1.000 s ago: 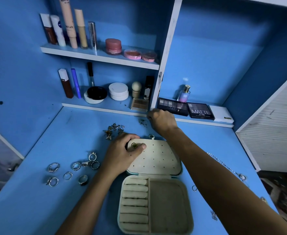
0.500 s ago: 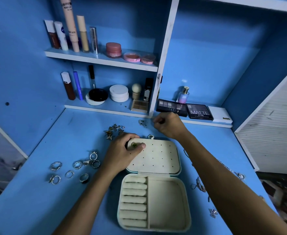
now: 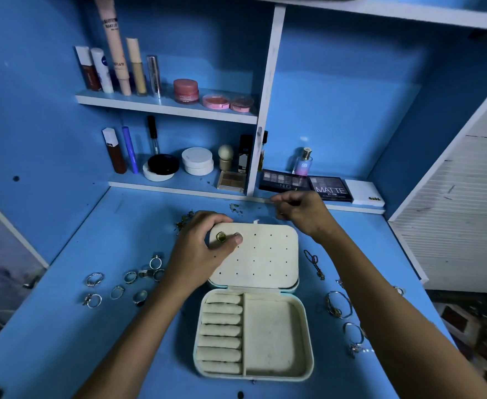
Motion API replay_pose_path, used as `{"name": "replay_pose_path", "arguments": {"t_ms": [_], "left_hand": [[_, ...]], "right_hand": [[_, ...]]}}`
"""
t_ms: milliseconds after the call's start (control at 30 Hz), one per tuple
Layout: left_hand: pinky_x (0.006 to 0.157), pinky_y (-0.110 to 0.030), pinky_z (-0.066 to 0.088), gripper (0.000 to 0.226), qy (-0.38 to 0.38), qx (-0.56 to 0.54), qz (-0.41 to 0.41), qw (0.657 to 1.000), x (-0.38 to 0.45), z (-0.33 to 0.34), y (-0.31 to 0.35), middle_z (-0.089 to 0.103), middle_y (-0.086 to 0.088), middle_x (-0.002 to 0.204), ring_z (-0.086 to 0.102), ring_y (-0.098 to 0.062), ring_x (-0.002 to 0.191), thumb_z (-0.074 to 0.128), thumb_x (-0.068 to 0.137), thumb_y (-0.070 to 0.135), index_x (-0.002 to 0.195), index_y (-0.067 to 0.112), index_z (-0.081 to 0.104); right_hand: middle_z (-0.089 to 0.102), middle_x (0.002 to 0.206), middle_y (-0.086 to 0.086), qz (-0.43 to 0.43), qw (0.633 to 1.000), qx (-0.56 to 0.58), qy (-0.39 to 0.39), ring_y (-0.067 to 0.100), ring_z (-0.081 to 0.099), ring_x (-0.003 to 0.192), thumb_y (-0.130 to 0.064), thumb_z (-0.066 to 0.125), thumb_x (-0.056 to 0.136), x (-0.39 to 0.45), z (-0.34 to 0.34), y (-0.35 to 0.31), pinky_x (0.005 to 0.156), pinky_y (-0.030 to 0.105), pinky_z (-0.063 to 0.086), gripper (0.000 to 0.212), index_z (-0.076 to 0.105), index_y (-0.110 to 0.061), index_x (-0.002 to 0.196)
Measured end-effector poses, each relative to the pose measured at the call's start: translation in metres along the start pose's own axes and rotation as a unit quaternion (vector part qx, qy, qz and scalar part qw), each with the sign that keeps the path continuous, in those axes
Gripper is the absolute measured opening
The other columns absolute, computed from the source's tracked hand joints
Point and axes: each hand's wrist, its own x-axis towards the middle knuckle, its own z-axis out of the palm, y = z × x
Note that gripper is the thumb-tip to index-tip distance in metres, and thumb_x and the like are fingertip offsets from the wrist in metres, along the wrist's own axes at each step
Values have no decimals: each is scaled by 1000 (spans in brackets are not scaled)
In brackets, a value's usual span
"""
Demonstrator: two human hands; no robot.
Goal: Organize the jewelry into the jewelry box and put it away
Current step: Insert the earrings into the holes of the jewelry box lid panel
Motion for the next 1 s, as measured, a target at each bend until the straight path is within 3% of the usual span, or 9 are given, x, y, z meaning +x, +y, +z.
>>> {"name": "replay_pose_path", "arguments": {"t_ms": [200,367,567,633,767,933,1000], "left_hand": [[86,-16,44,28,30,14,72,997,-14,-10,12,59,17,103,59,-7,100,75,80,34,103,20,65],[87,-14,43,26,33,4,132,991,-29,-15,19,59,11,104,59,-7,102,73,83,34,101,19,63],[83,-5,36,21,26,5,198,980,-52,-21,24,62,0,103,58,-2,102,75,82,25,95,18,62],[83,-9,41,21,25,-7,214,977,-59,-22,23,62,0,103,60,-5,101,75,82,25,96,21,60],[75,-32,54,17,28,-7,238,971,-75,-20,17,62,1,102,64,-16,93,74,86,26,93,21,60],[81,-23,47,15,25,21,259,965,-88,-22,13,62,3,101,62,-14,92,74,85,25,90,21,60],[82,-23,45,17,25,28,269,962,-90,-22,14,65,1,97,62,-16,88,75,84,21,89,22,59]], "right_hand": [[70,90,2,-12,1000,1,-25,10,68,81,-2,60,97,-13,1,-9,78,23,60,13,70,-10,94],[69,90,8,-20,999,-4,-46,13,68,81,2,60,96,-26,6,-13,74,21,59,13,70,-7,96],[69,91,6,-26,996,-22,-83,3,68,73,2,60,96,-44,11,-16,77,20,59,17,70,-11,95],[69,92,7,-27,995,-24,-90,3,67,74,1,60,96,-50,13,-17,78,21,59,15,71,-9,99],[69,91,8,-31,993,-30,-112,9,65,77,0,60,96,-65,17,-21,80,25,60,14,71,-8,102],[74,93,11,-53,985,-86,-138,14,69,82,-4,63,95,-83,19,-28,85,30,60,17,75,-16,93],[74,92,5,-63,981,-102,-153,18,70,86,-6,66,94,-90,21,-31,86,34,60,15,76,-17,92]]}}
